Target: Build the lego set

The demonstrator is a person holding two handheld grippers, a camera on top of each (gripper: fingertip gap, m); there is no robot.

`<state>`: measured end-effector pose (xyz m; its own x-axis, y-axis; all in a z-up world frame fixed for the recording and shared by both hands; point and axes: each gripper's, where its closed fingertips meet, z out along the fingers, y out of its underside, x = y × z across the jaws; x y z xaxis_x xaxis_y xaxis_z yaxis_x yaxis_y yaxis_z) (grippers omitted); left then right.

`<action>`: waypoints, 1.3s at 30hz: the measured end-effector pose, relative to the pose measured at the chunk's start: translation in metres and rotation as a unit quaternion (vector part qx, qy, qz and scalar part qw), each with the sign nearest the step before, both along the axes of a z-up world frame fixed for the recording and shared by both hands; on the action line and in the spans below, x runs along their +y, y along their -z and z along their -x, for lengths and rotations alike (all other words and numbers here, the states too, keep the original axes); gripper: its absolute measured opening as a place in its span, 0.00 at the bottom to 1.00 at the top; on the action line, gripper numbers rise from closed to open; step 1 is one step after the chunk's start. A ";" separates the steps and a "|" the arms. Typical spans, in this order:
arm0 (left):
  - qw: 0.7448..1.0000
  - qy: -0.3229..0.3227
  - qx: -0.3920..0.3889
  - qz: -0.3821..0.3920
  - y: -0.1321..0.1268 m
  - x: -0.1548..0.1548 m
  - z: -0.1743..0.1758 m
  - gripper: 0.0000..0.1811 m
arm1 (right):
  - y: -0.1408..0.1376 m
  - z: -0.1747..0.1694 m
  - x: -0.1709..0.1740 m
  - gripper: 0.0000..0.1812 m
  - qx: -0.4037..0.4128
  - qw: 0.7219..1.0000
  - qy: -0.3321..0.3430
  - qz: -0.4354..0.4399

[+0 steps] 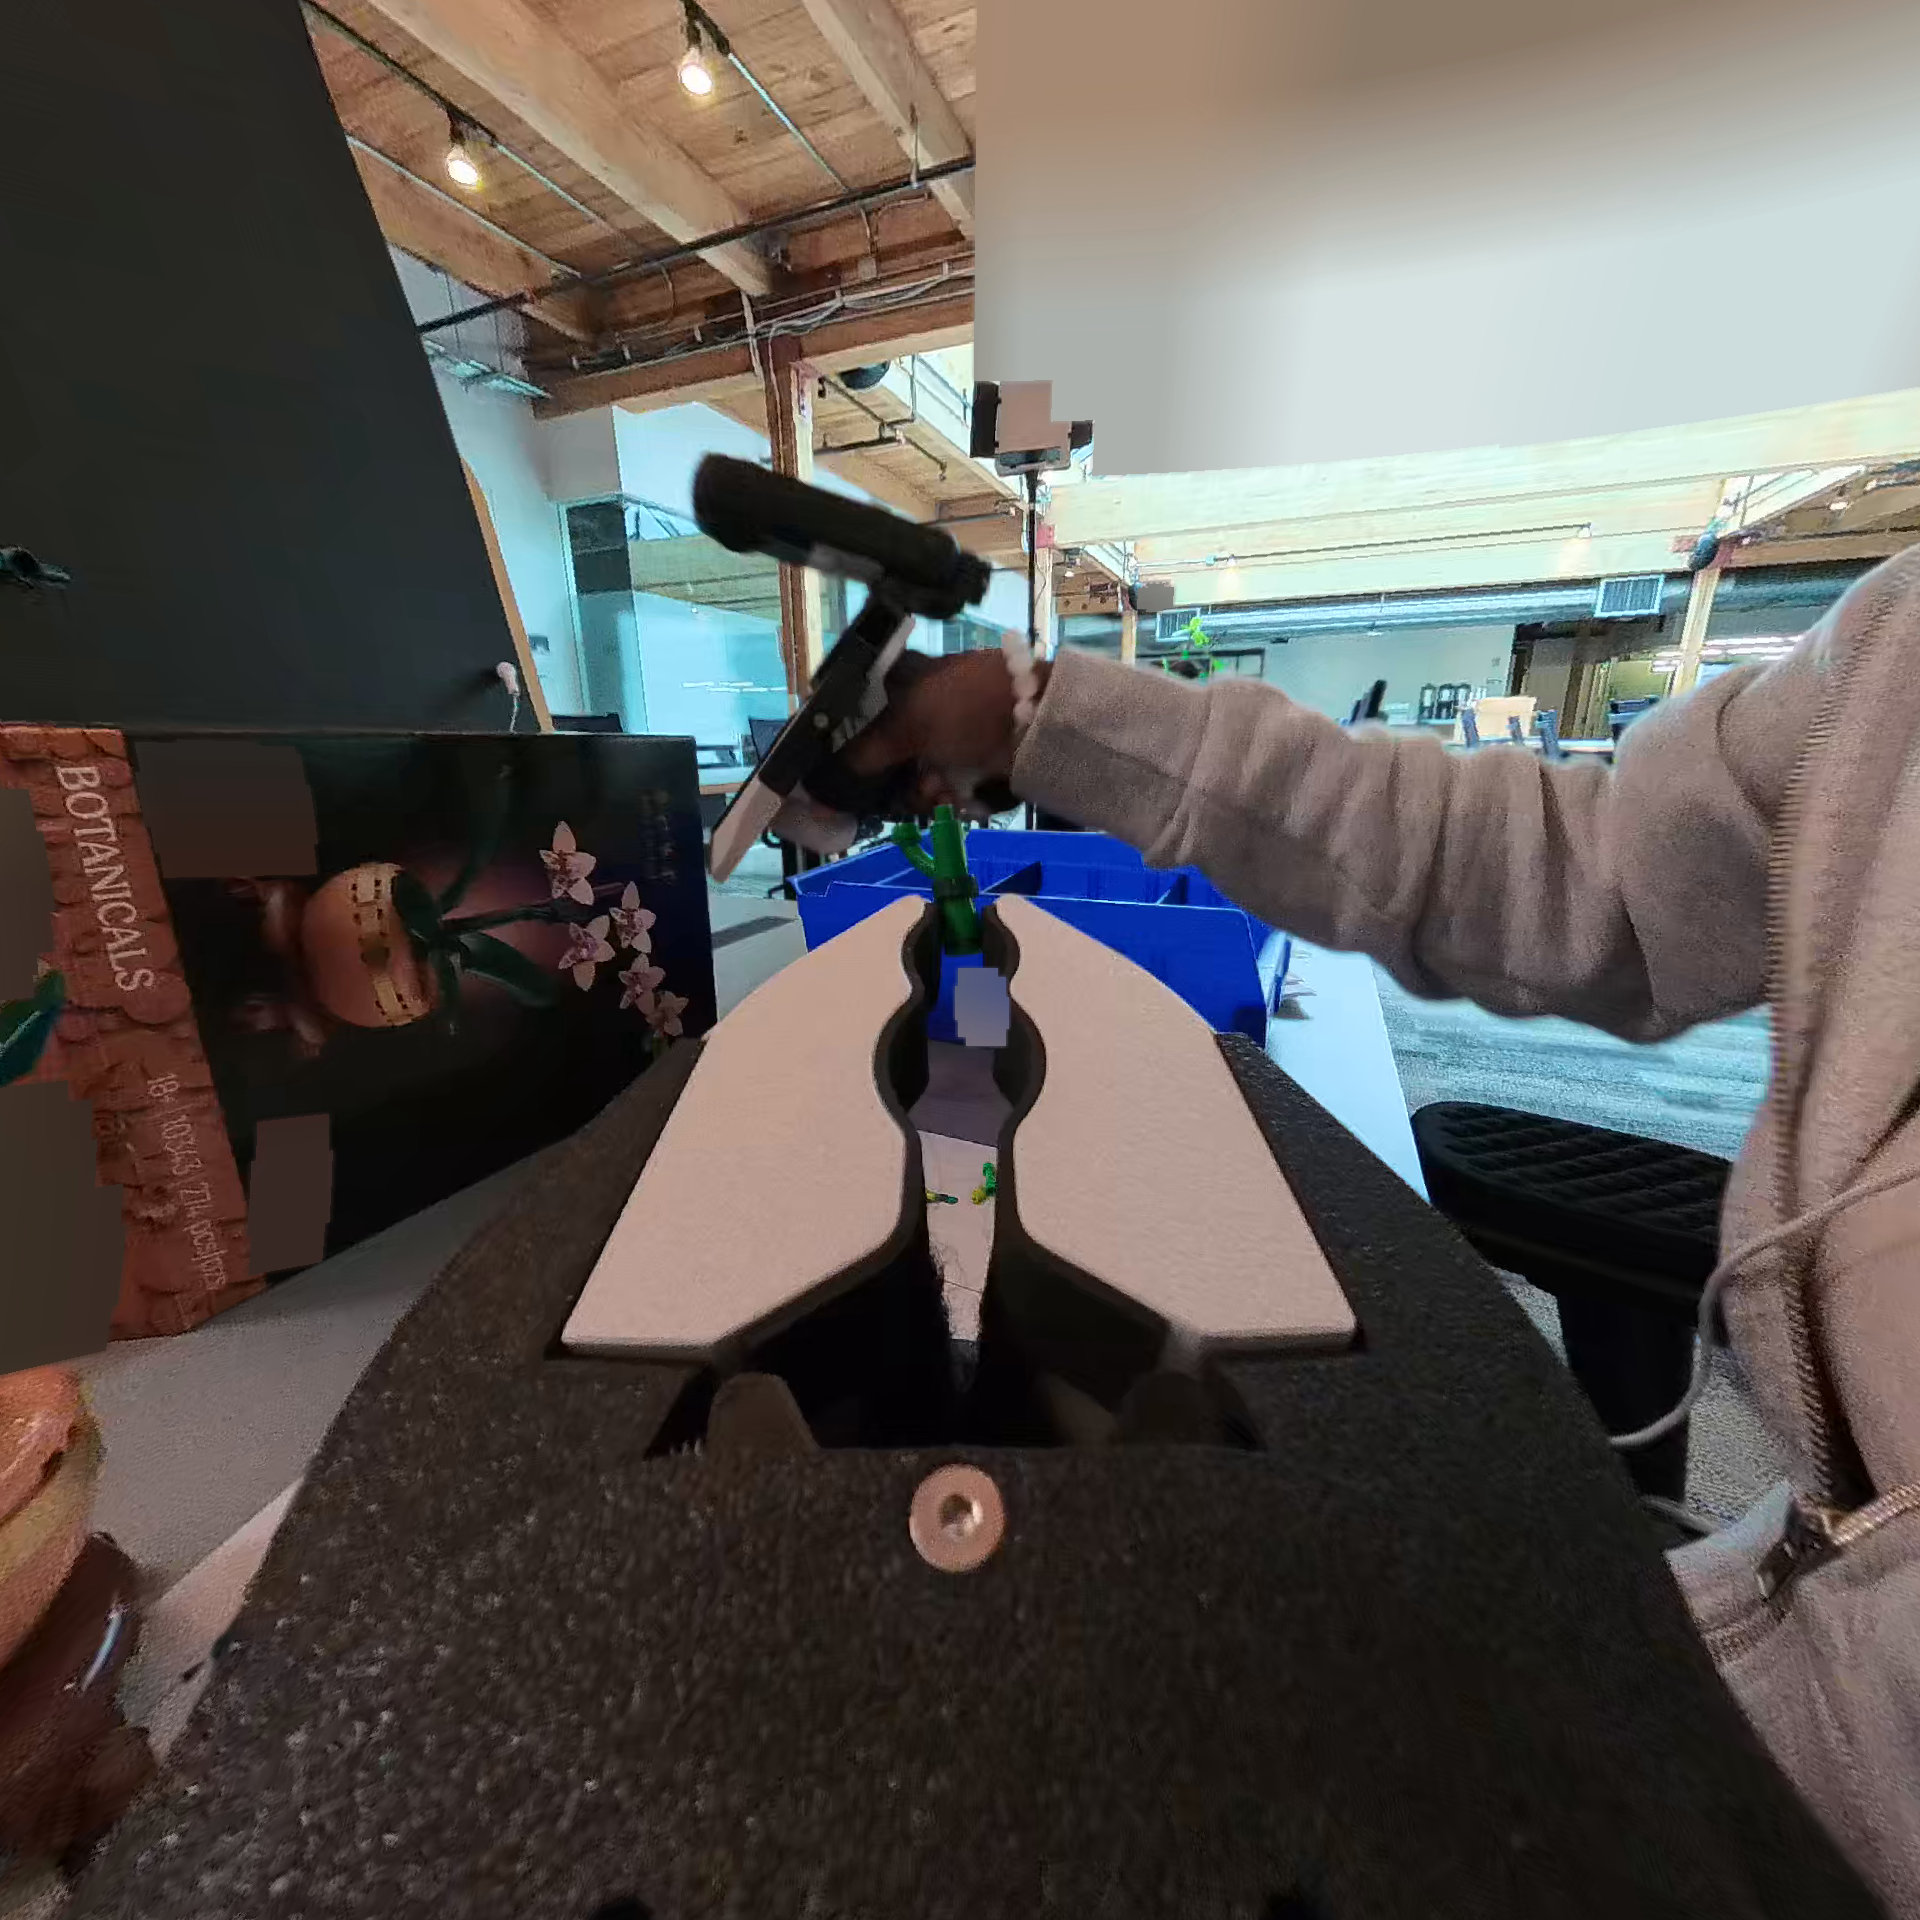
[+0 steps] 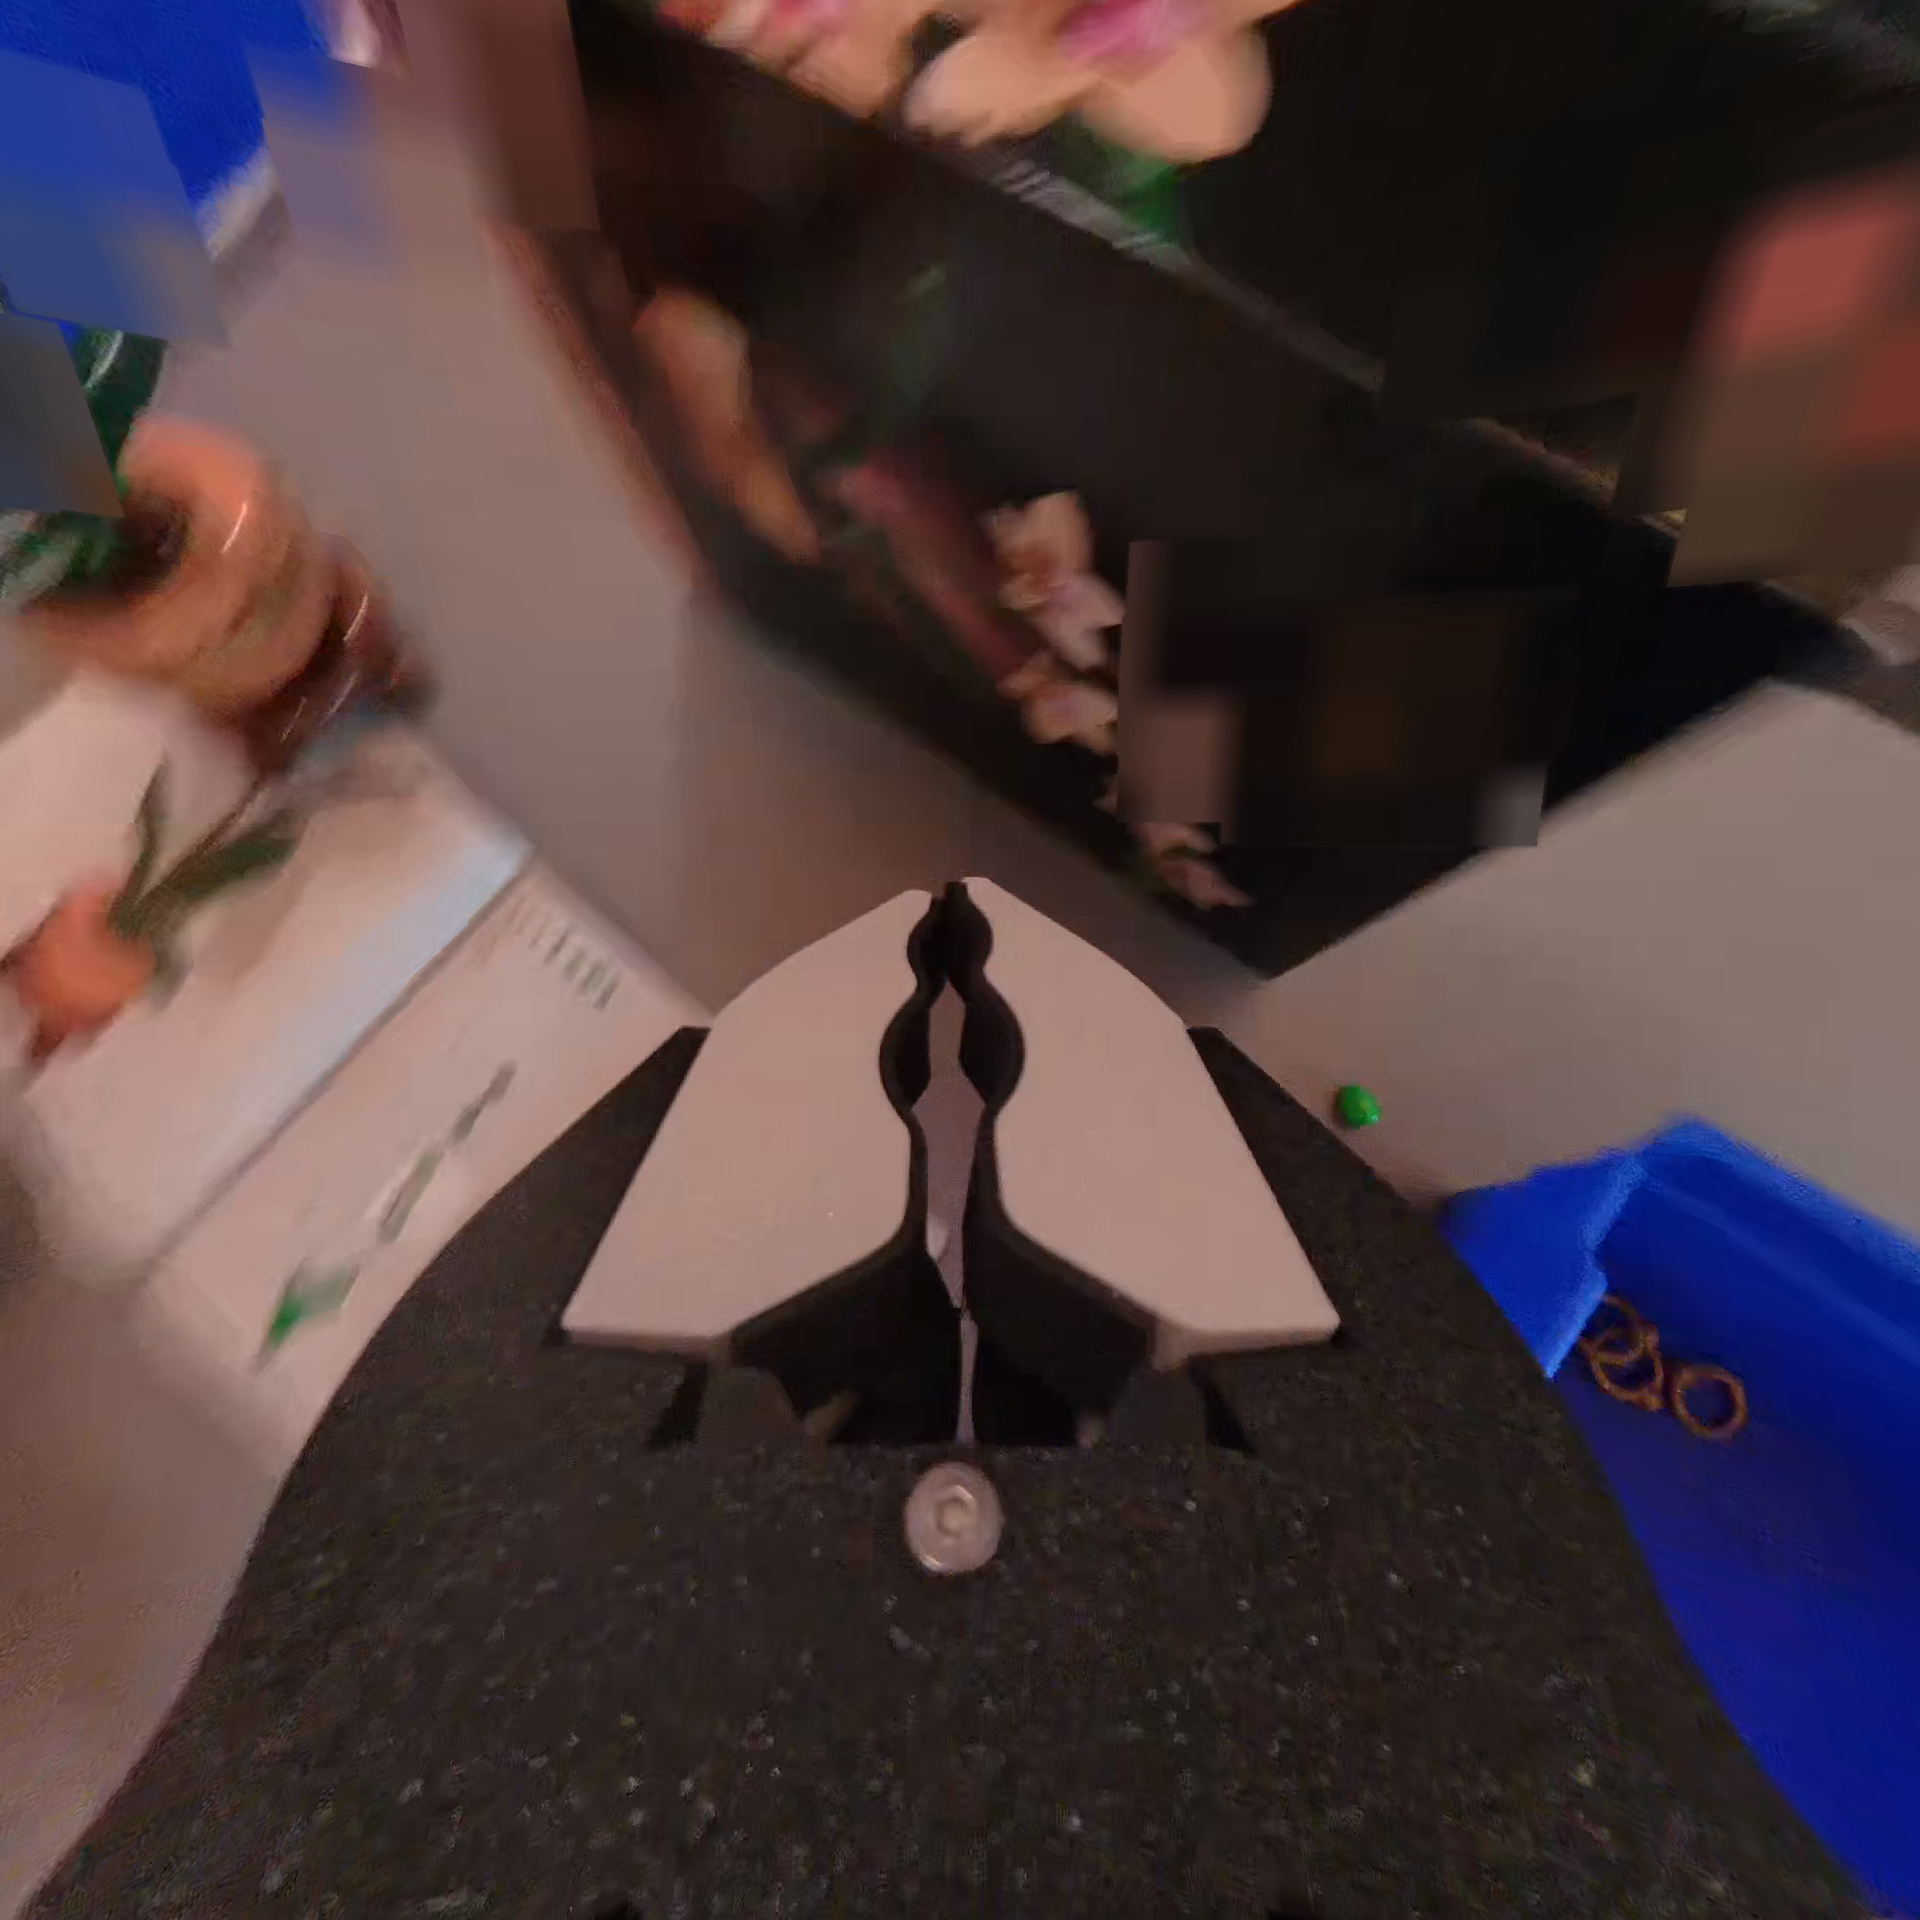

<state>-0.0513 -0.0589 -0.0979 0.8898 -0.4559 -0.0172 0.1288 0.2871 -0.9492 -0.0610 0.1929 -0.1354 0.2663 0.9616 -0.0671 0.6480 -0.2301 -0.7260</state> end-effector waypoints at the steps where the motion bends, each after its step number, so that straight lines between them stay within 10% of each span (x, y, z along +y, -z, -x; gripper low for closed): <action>1: 1.000 0.000 0.004 -0.003 0.000 -0.002 0.002 0.03 | -0.002 -0.008 0.012 0.00 0.062 0.993 0.075 -0.060; 3: 1.000 0.002 0.013 -0.005 0.003 -0.005 0.003 0.03 | 0.011 -0.036 0.022 0.00 0.133 0.959 0.183 -0.169; 6: 1.000 0.016 0.006 0.002 0.006 -0.004 0.002 0.03 | 0.058 -0.079 0.048 0.00 0.026 0.936 0.252 -0.246; 13: 0.999 0.023 0.028 0.021 0.013 0.002 -0.007 0.04 | 0.074 -0.119 0.092 0.03 -0.028 0.934 0.249 -0.256; 18: 0.997 0.049 0.048 0.024 0.017 0.003 -0.020 0.04 | 0.088 -0.078 0.116 0.27 0.031 0.956 0.200 -0.212; 26: 0.995 0.059 0.078 0.033 0.024 0.005 -0.030 0.04 | 0.117 -0.020 0.195 0.27 -0.022 0.975 0.200 -0.093; 28: 0.995 0.052 0.079 0.040 0.026 0.008 -0.027 0.04 | 0.122 -0.008 0.207 0.11 -0.008 0.979 0.195 -0.059; 39: 0.992 0.060 0.097 0.057 0.034 0.012 -0.034 0.04 | 0.123 -0.054 0.123 0.00 -0.009 0.983 0.182 -0.014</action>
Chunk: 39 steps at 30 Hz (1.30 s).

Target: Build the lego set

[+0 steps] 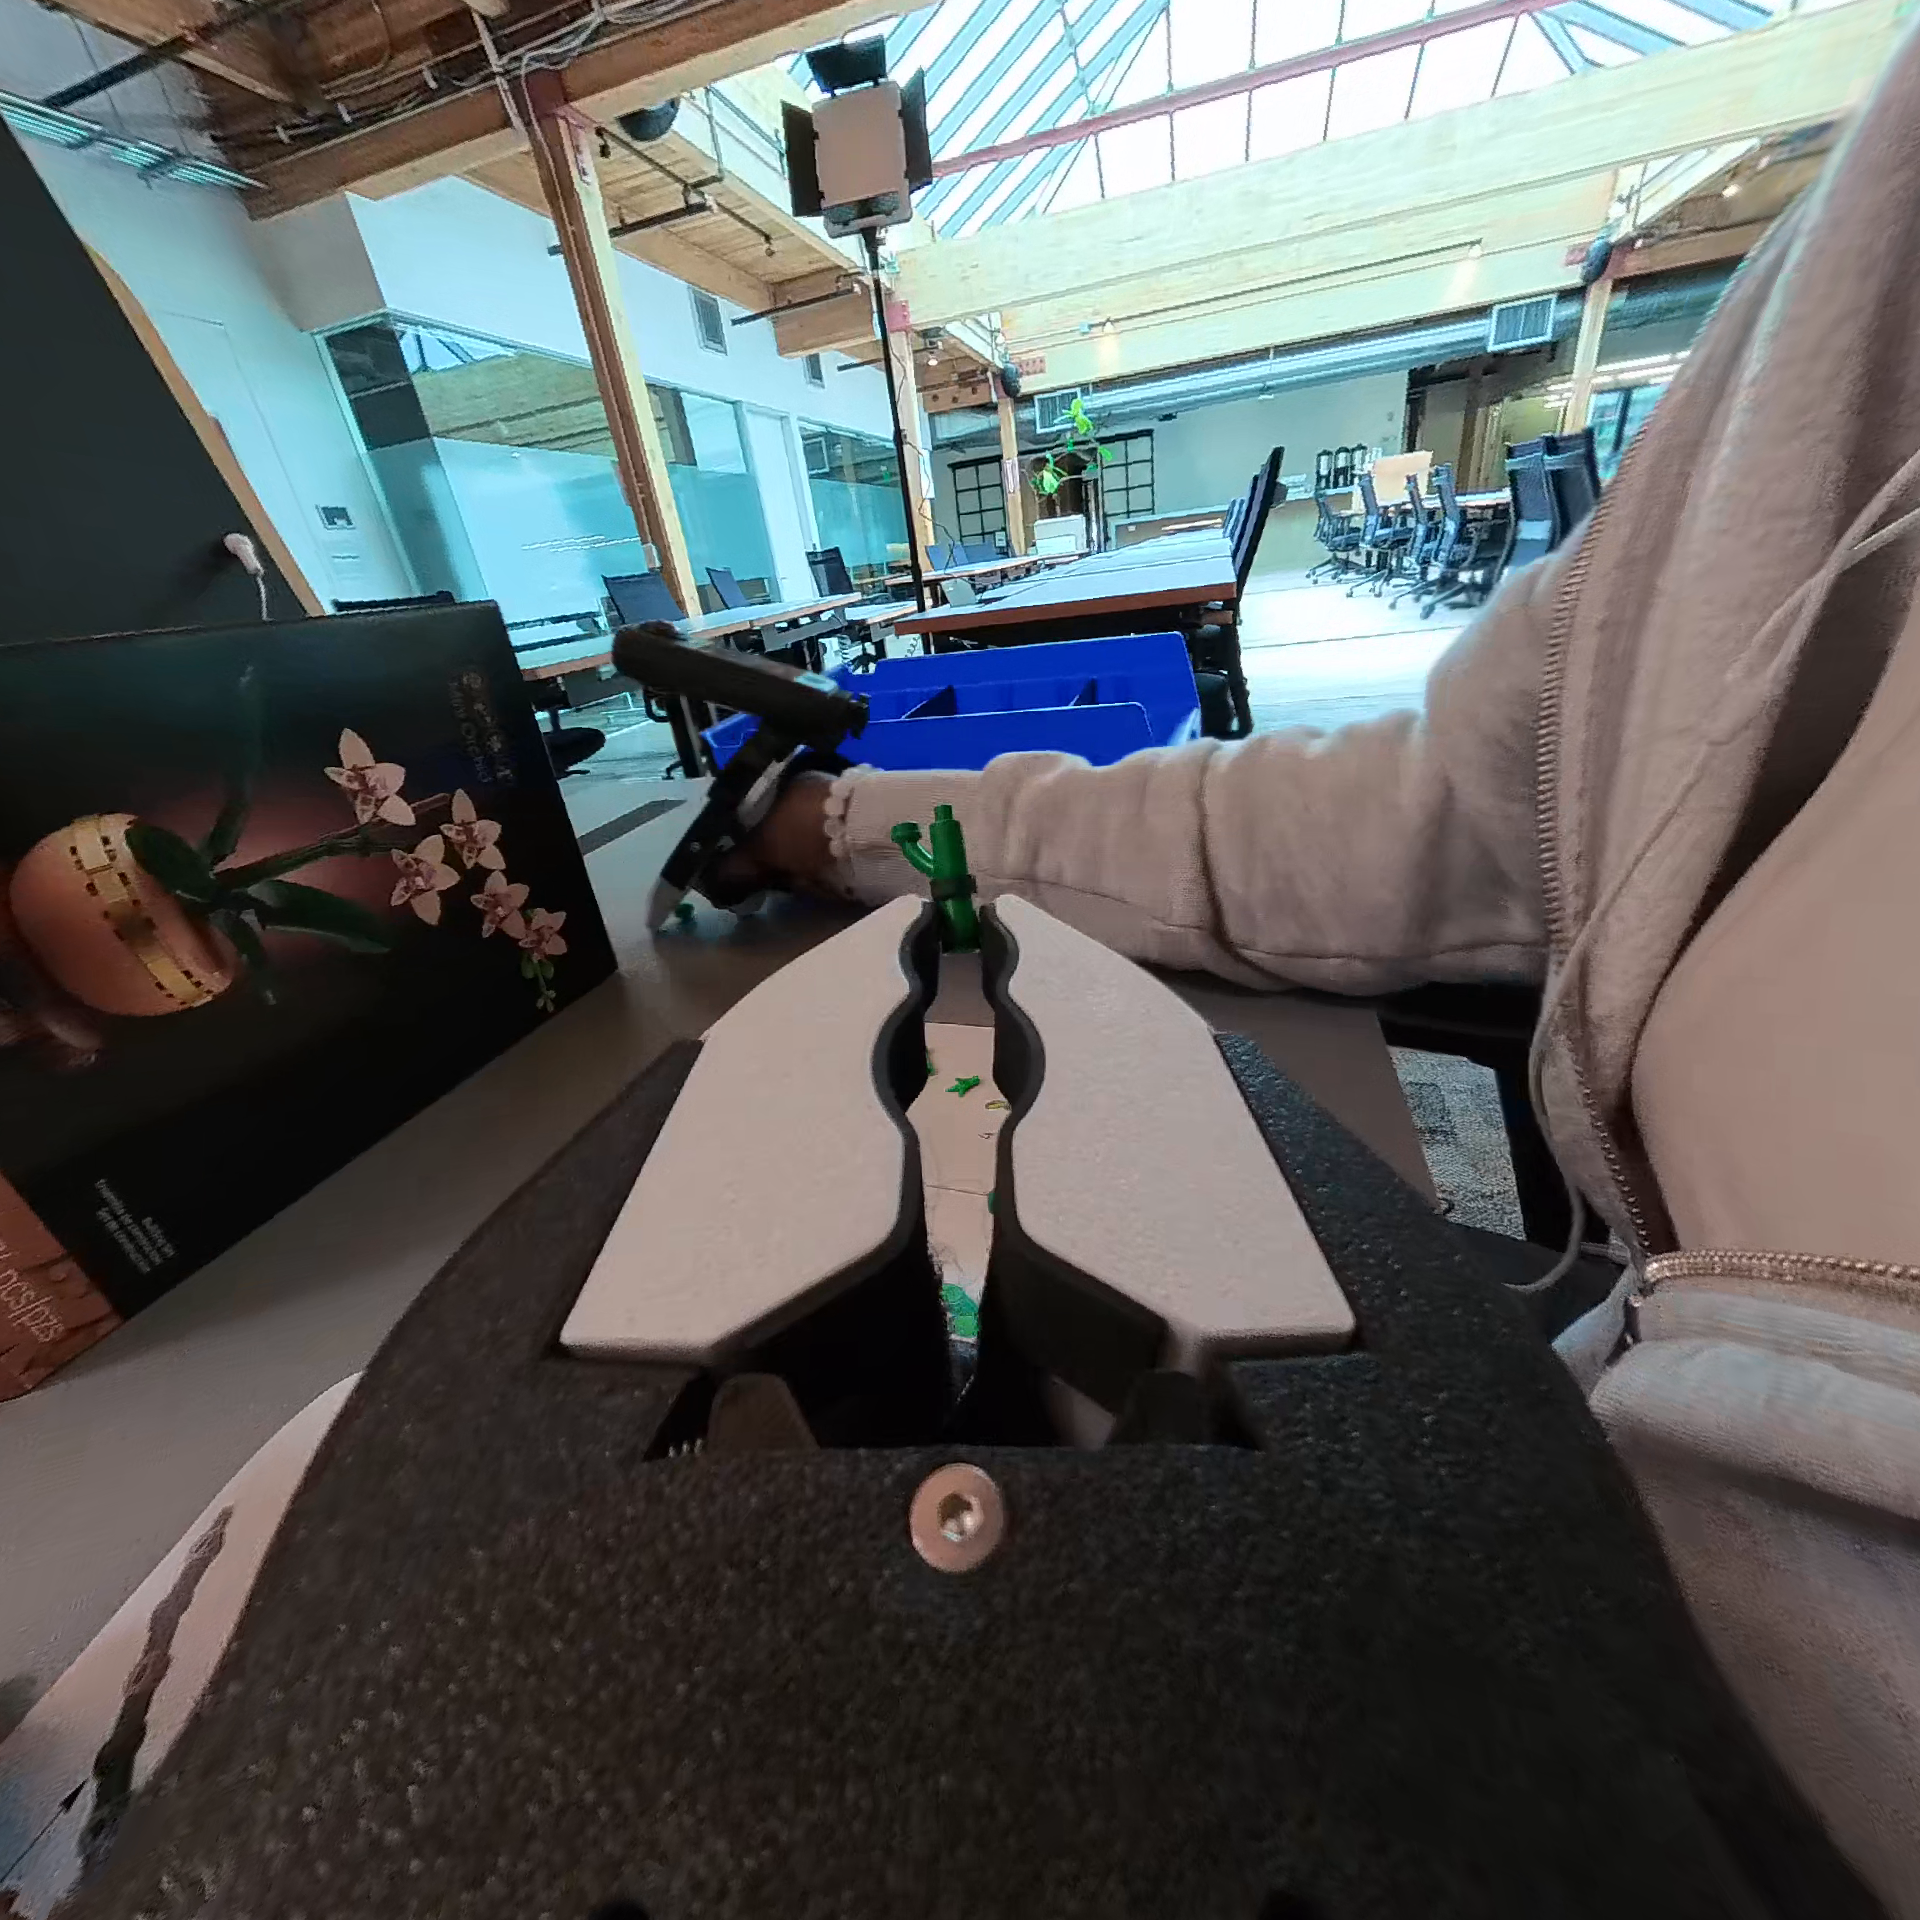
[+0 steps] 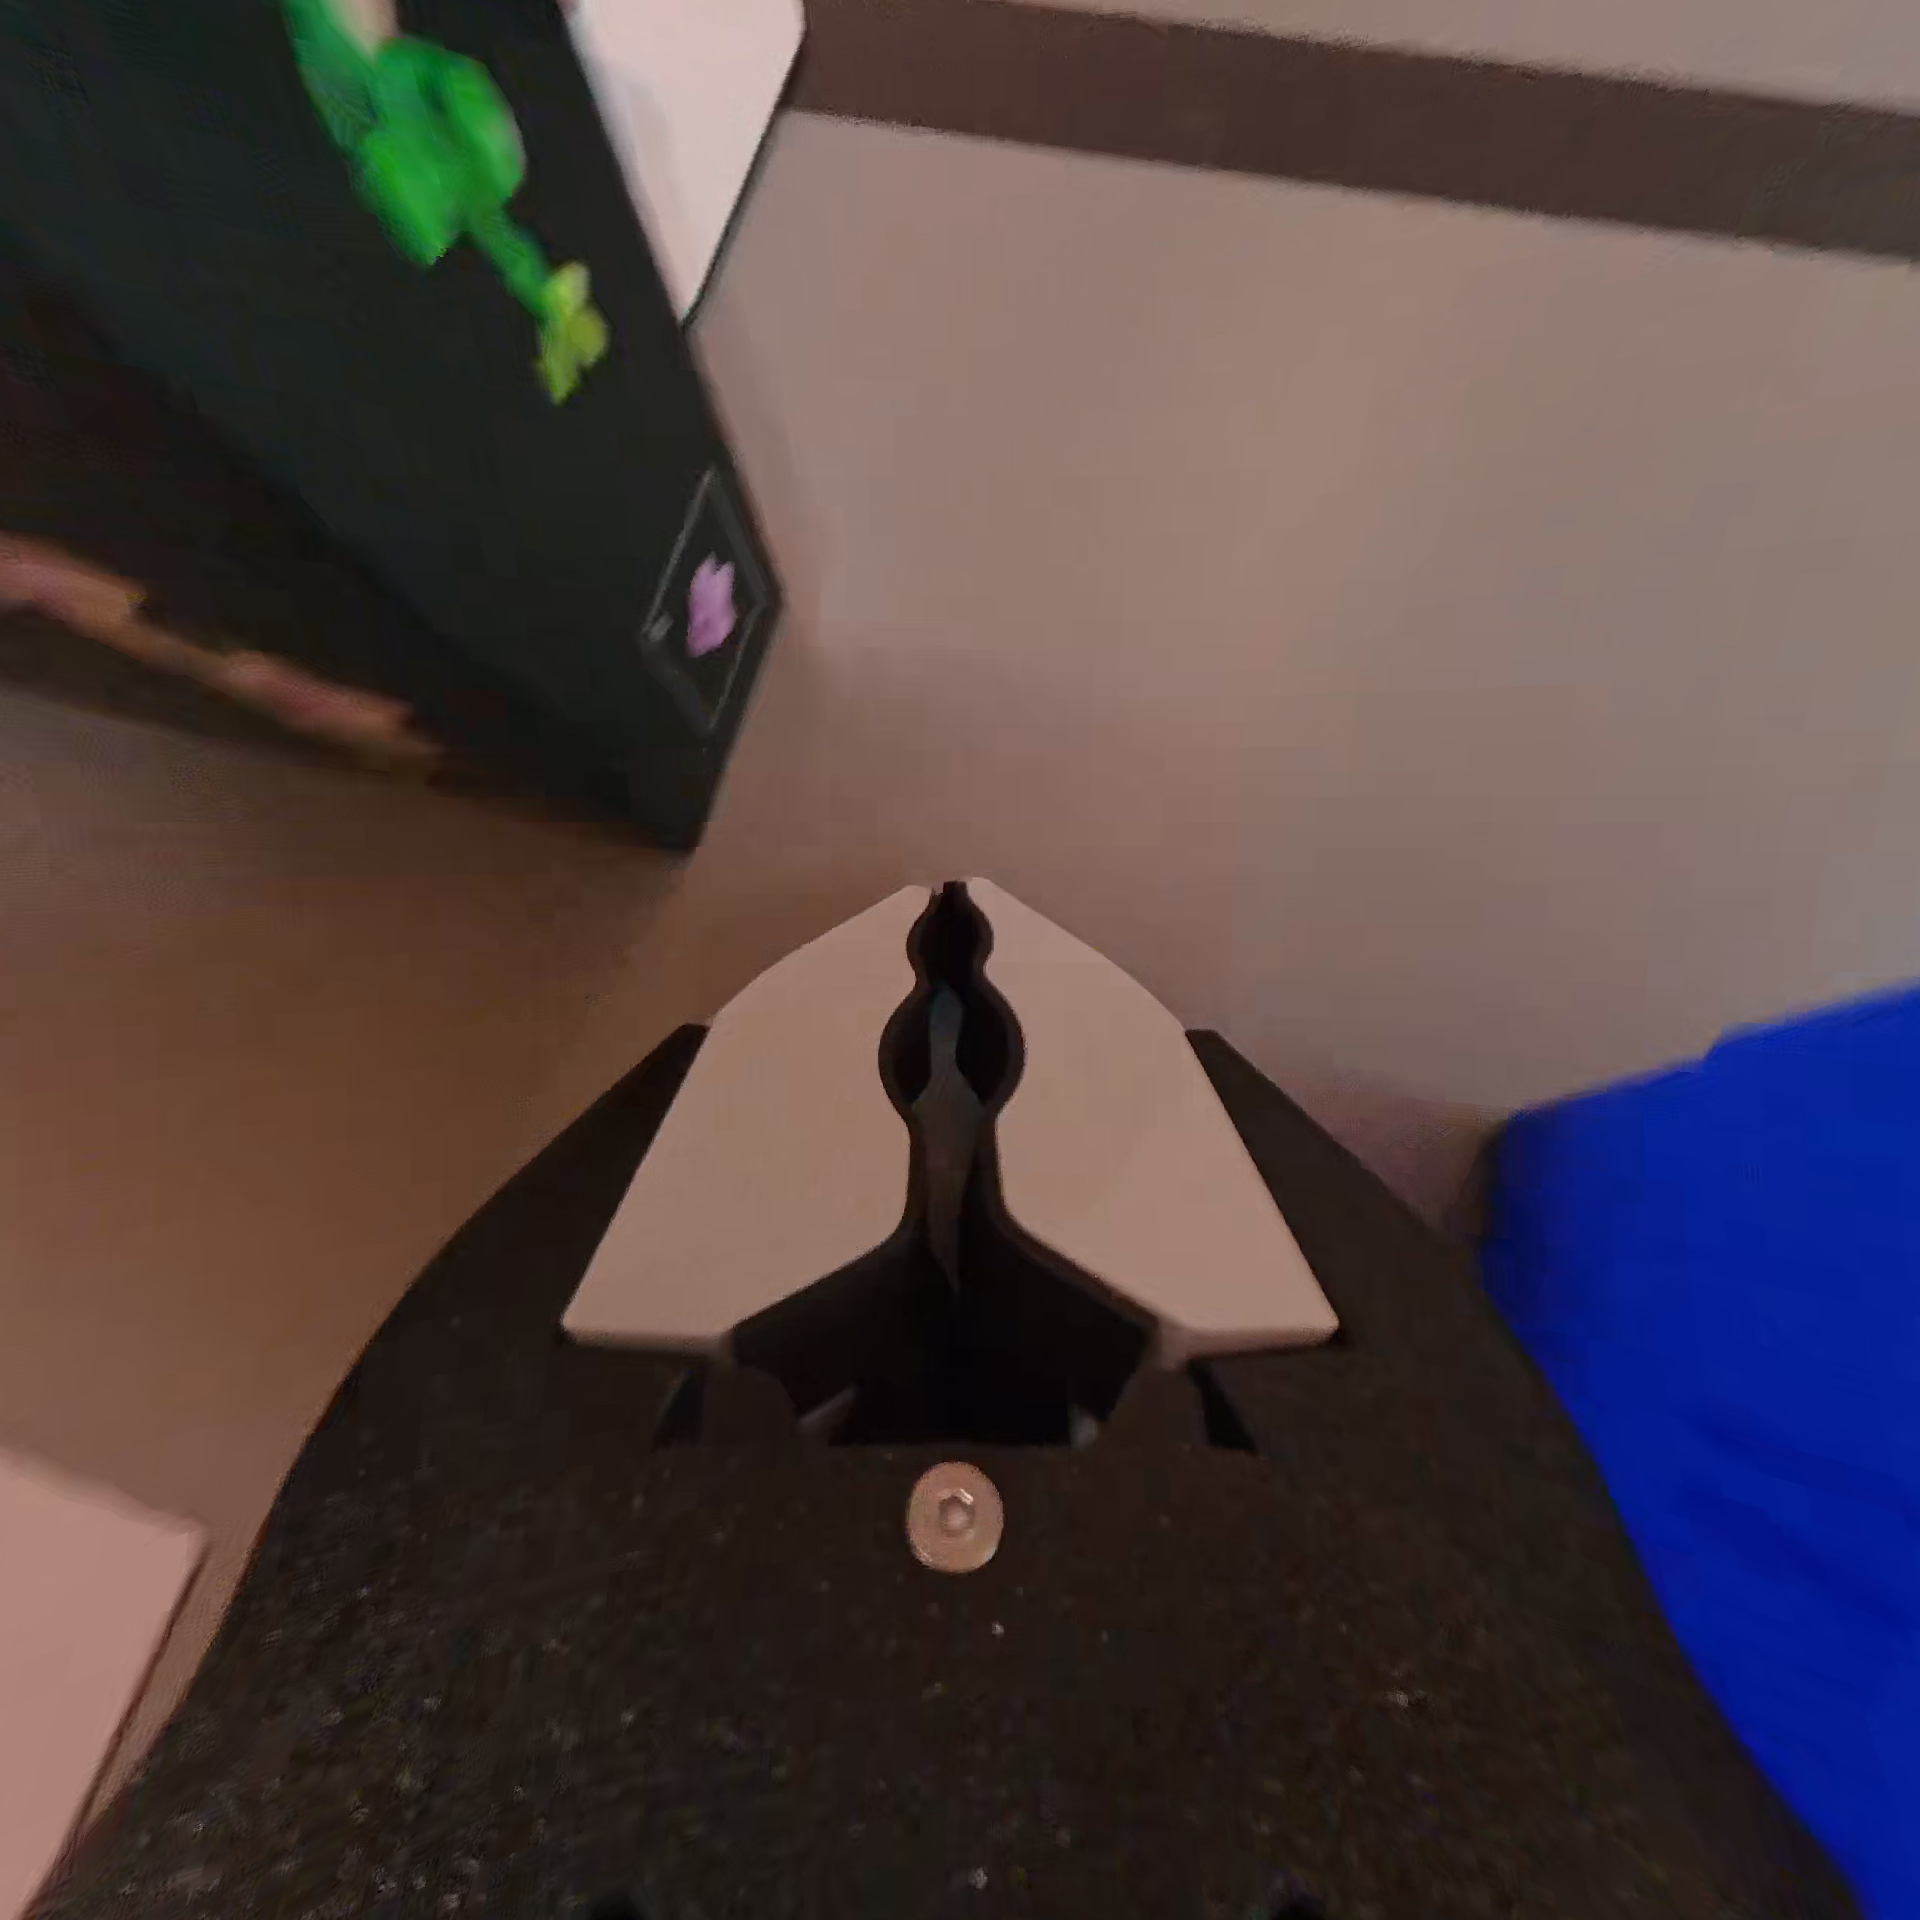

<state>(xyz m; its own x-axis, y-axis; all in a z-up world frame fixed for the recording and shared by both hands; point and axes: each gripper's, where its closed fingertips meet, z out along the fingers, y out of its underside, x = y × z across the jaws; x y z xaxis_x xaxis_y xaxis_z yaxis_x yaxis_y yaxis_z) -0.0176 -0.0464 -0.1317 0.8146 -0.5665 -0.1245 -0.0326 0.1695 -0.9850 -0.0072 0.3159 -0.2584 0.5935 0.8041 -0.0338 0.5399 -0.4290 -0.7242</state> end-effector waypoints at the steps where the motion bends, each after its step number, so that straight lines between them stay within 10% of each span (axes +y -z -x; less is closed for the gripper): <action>1: 1.000 0.004 0.000 0.000 0.000 -0.001 -0.002 0.04 | 0.000 -0.005 -0.013 0.00 -0.001 1.000 -0.004 0.005; 10: 0.999 0.009 -0.023 0.020 0.004 -0.002 -0.007 0.04 | -0.004 -0.034 -0.156 0.00 -0.023 0.989 -0.143 -0.039; 14: 0.998 0.015 -0.061 0.026 0.000 -0.002 -0.003 0.03 | -0.040 -0.034 -0.133 0.11 0.014 0.984 -0.113 -0.135; 19: 0.996 0.020 -0.085 0.022 -0.005 -0.003 0.002 0.03 | -0.013 0.012 -0.110 0.24 -0.006 0.991 -0.132 0.009; 34: 0.995 0.015 -0.099 0.030 -0.004 -0.004 0.008 0.03 | -0.003 0.055 -0.081 0.18 -0.029 0.994 -0.096 -0.032; 39: 0.994 0.012 -0.105 0.031 -0.005 -0.004 0.011 0.04 | -0.001 0.058 -0.089 0.00 -0.016 0.990 -0.143 -0.009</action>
